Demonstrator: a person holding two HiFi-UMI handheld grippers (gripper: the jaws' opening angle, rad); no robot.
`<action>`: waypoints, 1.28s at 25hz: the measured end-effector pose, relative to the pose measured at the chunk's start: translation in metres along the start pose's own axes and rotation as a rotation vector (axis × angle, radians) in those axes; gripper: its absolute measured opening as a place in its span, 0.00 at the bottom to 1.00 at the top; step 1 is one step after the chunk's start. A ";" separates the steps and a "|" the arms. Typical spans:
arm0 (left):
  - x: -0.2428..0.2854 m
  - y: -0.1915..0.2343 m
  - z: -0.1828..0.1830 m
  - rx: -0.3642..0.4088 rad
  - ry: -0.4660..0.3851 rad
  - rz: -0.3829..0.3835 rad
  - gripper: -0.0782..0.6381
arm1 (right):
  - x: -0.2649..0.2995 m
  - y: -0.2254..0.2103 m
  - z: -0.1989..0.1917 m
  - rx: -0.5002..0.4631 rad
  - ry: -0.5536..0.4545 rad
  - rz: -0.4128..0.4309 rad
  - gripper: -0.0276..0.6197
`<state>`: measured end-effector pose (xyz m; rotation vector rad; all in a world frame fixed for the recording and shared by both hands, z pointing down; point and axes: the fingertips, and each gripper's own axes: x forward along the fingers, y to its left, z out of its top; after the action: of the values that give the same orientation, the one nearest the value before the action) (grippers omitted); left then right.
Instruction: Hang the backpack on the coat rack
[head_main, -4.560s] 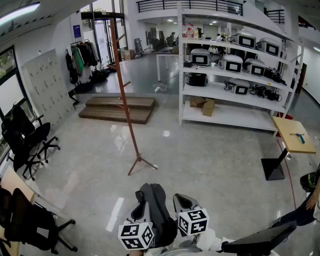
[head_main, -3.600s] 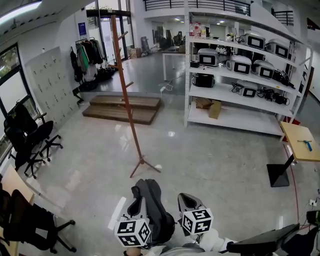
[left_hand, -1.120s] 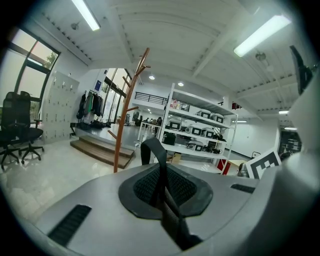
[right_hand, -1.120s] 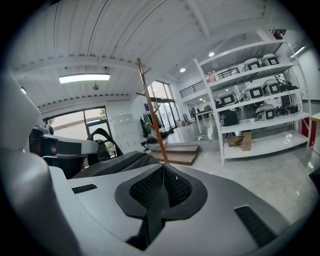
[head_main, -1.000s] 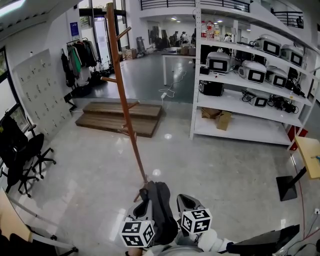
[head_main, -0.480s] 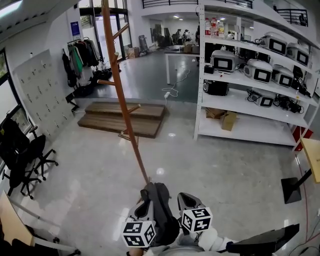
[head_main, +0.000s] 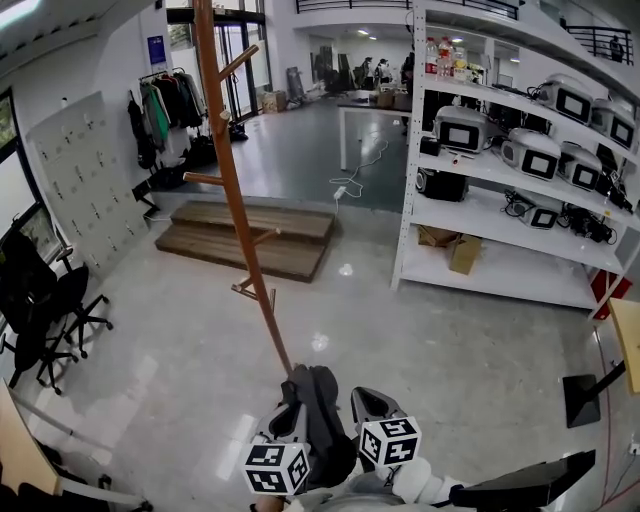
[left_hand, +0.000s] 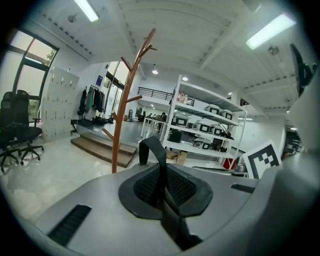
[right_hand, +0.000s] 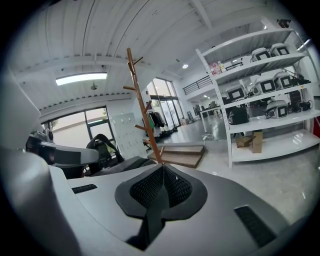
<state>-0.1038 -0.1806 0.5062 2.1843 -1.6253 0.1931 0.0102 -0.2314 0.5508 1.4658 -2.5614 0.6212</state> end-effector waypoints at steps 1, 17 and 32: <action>0.006 0.000 0.004 0.000 0.000 -0.001 0.13 | 0.005 -0.004 0.004 -0.001 0.000 0.001 0.06; 0.084 0.011 0.053 0.021 0.004 0.013 0.13 | 0.081 -0.044 0.051 0.017 -0.001 0.029 0.06; 0.141 0.033 0.086 0.068 0.014 -0.064 0.13 | 0.131 -0.066 0.105 0.031 -0.140 -0.046 0.06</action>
<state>-0.1019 -0.3480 0.4853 2.2767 -1.5602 0.2479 0.0079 -0.4084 0.5144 1.6279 -2.6235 0.5733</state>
